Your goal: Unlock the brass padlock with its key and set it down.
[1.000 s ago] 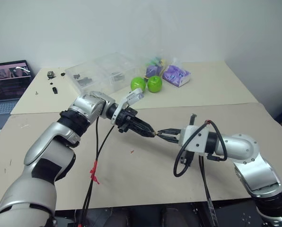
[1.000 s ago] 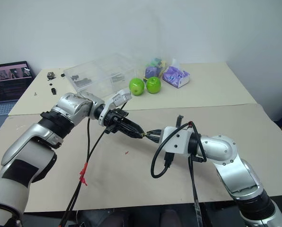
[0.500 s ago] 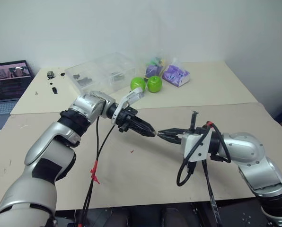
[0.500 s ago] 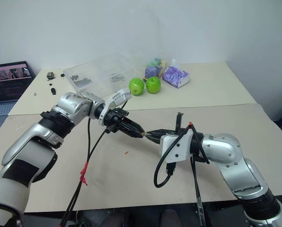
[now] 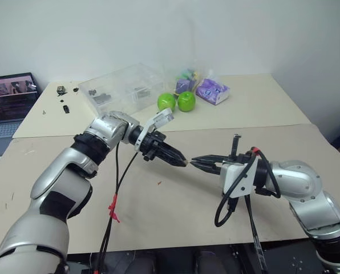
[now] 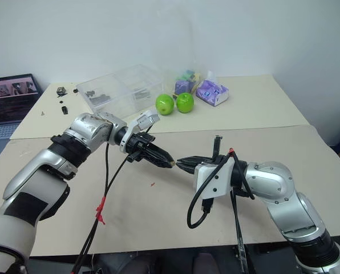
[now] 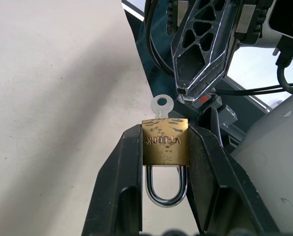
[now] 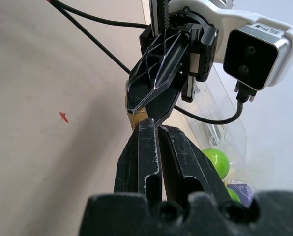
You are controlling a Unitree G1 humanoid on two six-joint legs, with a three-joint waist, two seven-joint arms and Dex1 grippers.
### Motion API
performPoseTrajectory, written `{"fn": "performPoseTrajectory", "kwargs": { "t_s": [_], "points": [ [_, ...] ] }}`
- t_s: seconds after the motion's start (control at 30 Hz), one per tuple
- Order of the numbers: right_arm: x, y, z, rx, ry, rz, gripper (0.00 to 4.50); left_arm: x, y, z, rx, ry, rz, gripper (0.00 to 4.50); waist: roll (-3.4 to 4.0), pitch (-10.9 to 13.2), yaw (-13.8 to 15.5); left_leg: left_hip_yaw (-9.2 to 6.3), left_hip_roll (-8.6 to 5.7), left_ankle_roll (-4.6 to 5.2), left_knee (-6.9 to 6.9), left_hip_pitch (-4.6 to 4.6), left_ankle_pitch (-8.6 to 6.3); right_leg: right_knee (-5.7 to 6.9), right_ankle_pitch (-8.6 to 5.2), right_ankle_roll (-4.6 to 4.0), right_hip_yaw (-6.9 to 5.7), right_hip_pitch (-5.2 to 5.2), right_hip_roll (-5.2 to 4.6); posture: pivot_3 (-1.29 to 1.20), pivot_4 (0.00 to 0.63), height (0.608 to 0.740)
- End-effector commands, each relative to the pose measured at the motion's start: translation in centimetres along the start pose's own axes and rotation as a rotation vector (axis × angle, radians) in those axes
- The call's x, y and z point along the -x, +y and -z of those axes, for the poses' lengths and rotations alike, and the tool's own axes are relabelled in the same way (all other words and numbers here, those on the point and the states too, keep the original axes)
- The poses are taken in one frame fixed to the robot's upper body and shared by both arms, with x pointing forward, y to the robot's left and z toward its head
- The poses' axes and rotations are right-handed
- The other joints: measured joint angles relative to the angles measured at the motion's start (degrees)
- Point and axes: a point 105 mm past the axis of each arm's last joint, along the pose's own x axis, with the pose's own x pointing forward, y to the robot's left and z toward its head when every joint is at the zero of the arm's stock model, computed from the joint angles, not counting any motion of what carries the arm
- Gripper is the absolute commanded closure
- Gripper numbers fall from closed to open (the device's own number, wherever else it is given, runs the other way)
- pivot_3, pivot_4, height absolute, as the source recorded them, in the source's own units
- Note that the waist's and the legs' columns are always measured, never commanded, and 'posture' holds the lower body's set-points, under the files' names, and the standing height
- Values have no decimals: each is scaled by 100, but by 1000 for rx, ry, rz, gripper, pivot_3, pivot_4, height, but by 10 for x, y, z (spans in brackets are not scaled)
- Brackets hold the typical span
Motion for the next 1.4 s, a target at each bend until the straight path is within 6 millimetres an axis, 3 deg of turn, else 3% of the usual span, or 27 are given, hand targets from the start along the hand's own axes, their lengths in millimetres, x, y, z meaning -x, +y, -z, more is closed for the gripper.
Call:
{"fn": "performPoseTrajectory", "kwargs": {
  "t_s": [0.03, 0.1, 0.2, 0.33, 1.03, 1.17, 1.3, 1.4],
  "points": [
    [5, -8, -11, 34, -34, 27, 4114, 3, -3, -12, -50, 3, -3, 3698, 0, 0, -1, 0, 0, 0, 0, 0, 0, 0, 0, 0, 0, 0, 0, 0, 150, 740],
    [5, -6, -11, 18, -40, 19, 4114, 3, -3, -12, -50, 3, -3, 3698, 0, 0, -2, 0, 0, 0, 0, 0, 0, 0, 0, 0, 0, 0, 0, 0, 150, 740],
    [5, -6, -10, 23, -36, 21, 3391, 2, -4, -12, -51, 2, -1, 3698, 0, 0, -1, 0, 1, 0, 0, 0, 0, 0, 0, 0, 0, 0, 0, 0, 150, 740],
    [4, -5, -9, 29, -29, 18, 1939, 2, -4, -12, -50, 1, 0, 3698, 0, 0, 0, 0, 0, 0, 0, 0, 0, 0, 0, 0, 0, 0, 0, 0, 150, 740],
    [-1, -2, 3, 7, -28, 21, 1939, 2, -8, -14, -44, -2, 9, 3698, 0, 0, -2, 1, 0, 0, 0, 0, 0, 0, 0, 0, 0, 0, 0, 0, 150, 740],
    [-1, -4, 4, 8, -31, 25, 2955, 4, -7, -14, -45, -2, 3, 3698, 0, 0, -3, 1, 0, 0, 0, 0, 0, 1, 0, 0, 0, 0, 0, 0, 150, 740],
    [-2, -4, 5, 6, -34, 26, 4356, 4, -7, -14, -47, -3, 2, 3698, 0, 0, -3, 1, 0, 0, 0, 1, 0, 1, 0, 0, 0, 0, 1, 0, 150, 740],
    [-2, -3, 4, 6, -35, 28, 4438, 4, -7, -14, -47, -3, 2, 3698, 0, 0, -3, 1, 0, 0, 0, 1, 0, 1, 0, 0, 0, 0, 0, 0, 150, 740]
  ]
}}
